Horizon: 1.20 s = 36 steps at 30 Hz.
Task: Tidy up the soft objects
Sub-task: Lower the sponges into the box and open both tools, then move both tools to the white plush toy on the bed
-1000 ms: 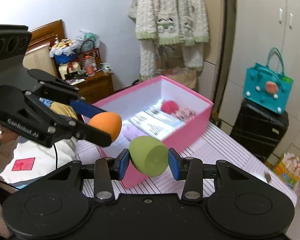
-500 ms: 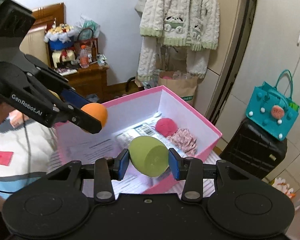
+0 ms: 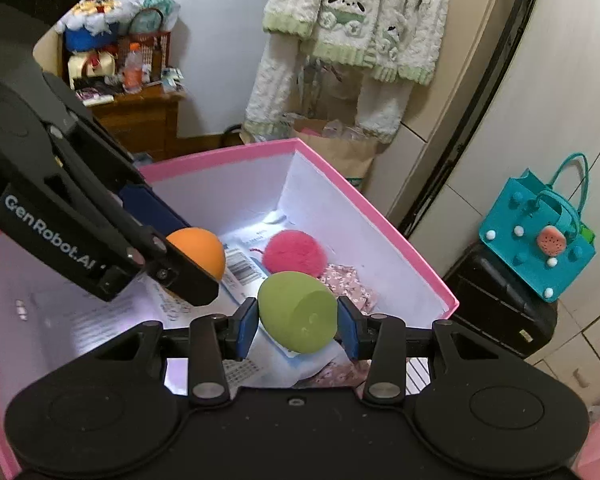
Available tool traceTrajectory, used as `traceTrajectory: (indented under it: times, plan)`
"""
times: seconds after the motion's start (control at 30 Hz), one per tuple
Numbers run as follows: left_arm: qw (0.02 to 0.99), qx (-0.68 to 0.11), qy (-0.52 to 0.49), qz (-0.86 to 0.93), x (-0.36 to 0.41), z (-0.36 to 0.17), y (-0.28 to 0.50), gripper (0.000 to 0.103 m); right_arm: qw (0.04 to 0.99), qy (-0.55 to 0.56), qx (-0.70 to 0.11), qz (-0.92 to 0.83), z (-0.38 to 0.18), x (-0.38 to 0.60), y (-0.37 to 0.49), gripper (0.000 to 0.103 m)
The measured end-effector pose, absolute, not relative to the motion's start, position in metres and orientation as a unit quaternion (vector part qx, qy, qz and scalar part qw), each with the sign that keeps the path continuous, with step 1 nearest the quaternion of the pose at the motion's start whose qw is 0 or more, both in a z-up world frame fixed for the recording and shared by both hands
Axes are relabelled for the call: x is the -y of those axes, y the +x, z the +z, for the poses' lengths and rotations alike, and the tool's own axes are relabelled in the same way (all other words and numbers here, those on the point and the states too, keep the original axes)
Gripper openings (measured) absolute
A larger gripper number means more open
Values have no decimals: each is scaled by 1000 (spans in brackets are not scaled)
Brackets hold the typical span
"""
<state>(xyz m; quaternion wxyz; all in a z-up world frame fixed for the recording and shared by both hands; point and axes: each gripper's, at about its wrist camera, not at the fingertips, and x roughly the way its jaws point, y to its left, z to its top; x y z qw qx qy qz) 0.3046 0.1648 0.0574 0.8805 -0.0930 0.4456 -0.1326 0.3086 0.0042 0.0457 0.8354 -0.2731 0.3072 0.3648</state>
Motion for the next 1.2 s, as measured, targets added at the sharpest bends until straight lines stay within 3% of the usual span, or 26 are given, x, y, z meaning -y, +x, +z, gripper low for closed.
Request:
traceTrajectory:
  times: [0.3,0.37,0.43,0.77,1.2]
  plan:
    - [884,-450,-52,-115,-152,37,324,41,827,-289,-325,357,34,-12,312,48]
    - [887,-444,-54,-114,-153,36,325,43,830,-283,-322,358,33,-11,312,59]
    - [889,-440,-52,-117,-155,34,325,44,836,-270,-320,355,33,-6,310,63]
    - [901,-417,-26,-119,-150,49,310,58,858,-190,-293,377,47,28,270,63]
    - [912,-394,-14,-112,-142,92,248,58,872,-125,-296,369,71,68,235,63]
